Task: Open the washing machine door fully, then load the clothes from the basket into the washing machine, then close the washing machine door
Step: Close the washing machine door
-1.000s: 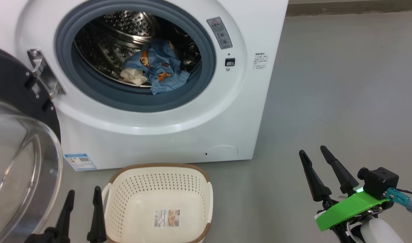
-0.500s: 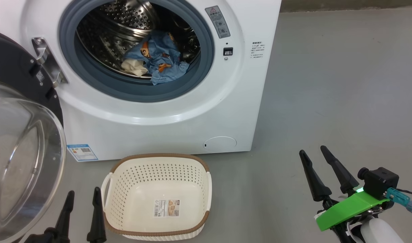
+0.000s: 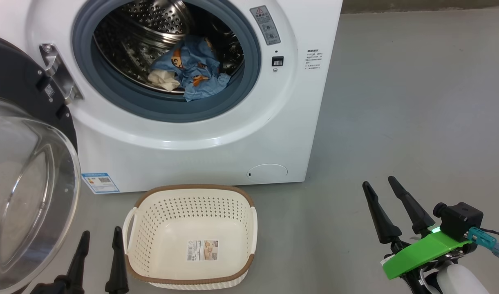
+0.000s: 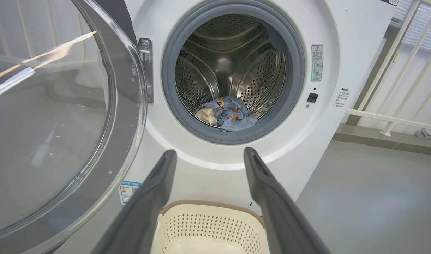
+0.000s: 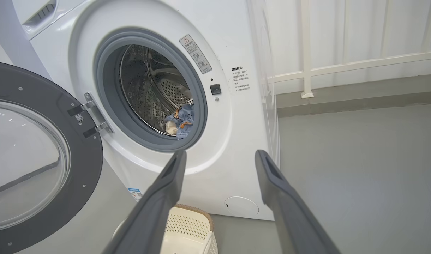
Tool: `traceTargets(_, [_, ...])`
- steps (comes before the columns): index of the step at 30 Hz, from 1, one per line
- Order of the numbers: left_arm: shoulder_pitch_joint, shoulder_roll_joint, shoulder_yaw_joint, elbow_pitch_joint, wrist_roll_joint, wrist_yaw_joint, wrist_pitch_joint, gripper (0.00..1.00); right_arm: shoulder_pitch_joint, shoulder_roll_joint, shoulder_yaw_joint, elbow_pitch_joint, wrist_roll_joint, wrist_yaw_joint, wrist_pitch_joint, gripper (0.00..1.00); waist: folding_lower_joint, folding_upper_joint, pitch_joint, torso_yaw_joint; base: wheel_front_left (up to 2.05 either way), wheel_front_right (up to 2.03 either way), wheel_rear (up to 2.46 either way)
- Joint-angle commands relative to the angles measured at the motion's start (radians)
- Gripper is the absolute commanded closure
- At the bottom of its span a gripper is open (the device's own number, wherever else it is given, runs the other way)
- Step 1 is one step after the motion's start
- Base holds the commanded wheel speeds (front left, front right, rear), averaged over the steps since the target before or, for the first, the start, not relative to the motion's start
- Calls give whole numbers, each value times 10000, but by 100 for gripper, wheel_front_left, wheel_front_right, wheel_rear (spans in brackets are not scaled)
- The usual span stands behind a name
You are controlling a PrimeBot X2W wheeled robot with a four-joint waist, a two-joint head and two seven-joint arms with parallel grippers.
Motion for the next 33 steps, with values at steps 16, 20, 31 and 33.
traceTargets(16, [-469,8,427,-147,127,-159,-80,0,10,-58,127,-265,-43,16,-48,0,0,-1,27,60,0,0,0])
traceTargets(20, [-488,1,425,-136,133,-168,-80,0,-4,-69,126,-262,-43,16,-48,0,0,-1,28,93,0,0,0])
traceTargets(31, [-477,-10,429,-98,192,-192,-80,0,18,-57,159,-230,-32,16,-48,0,0,-1,-23,331,0,0,0])
traceTargets(33, [-468,-10,434,-92,216,-187,-80,0,26,-55,176,-220,-25,16,-48,0,0,-1,-42,422,0,0,0])
